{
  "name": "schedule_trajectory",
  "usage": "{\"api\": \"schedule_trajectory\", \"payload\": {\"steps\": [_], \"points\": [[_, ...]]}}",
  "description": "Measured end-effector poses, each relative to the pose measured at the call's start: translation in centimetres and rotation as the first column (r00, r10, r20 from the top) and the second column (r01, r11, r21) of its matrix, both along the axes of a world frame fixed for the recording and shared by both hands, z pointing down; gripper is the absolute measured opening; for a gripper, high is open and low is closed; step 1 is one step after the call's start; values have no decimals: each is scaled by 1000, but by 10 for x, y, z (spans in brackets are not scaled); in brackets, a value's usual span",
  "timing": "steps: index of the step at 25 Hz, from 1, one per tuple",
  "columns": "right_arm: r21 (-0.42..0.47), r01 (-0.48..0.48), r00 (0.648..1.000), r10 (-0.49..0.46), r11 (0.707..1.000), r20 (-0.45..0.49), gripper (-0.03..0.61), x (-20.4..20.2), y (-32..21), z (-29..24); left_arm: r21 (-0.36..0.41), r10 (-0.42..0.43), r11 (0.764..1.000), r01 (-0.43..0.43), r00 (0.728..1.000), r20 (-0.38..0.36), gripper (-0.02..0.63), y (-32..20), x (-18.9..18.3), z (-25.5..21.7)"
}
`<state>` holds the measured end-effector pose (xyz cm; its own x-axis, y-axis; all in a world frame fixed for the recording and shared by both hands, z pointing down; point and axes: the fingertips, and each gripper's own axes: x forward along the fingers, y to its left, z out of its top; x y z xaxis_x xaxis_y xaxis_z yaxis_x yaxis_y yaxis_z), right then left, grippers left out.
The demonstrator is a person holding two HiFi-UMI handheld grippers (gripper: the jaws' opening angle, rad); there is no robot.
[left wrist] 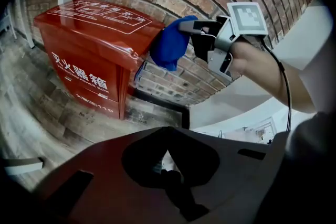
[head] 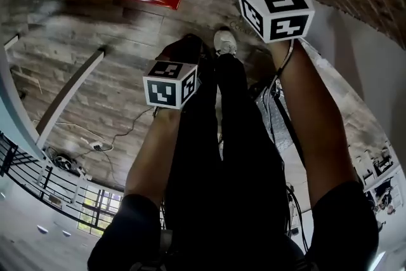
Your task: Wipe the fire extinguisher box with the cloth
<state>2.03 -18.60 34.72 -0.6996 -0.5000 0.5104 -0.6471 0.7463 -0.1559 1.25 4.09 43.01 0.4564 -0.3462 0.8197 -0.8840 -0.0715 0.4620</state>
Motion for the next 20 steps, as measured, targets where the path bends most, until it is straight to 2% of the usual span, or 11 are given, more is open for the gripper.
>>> {"api": "schedule_trajectory", "payload": {"steps": [4, 8, 13, 17, 20], "points": [[13, 78, 997, -78, 997, 19, 41, -32, -1, 1, -10, 27, 1000, -27, 1000, 14, -2, 8, -7, 4], [-38, 85, 993, -81, 996, 84, 41, -44, 19, 2, -13, 46, 999, -46, 999, 29, -2, 6, -19, 6], [-147, 132, 981, -109, 980, 159, 41, -59, 81, 3, -28, 56, 998, -55, 998, 38, -2, 5, -21, 9], [-165, 211, 966, -180, 963, 187, 41, -71, 129, 1, -59, 48, 997, -46, 998, 27, -2, 18, -17, 18], [-181, 204, 967, -169, 962, 190, 41, -68, 137, 6, -86, 54, 995, -52, 998, 29, -2, 30, -18, 25]]}}
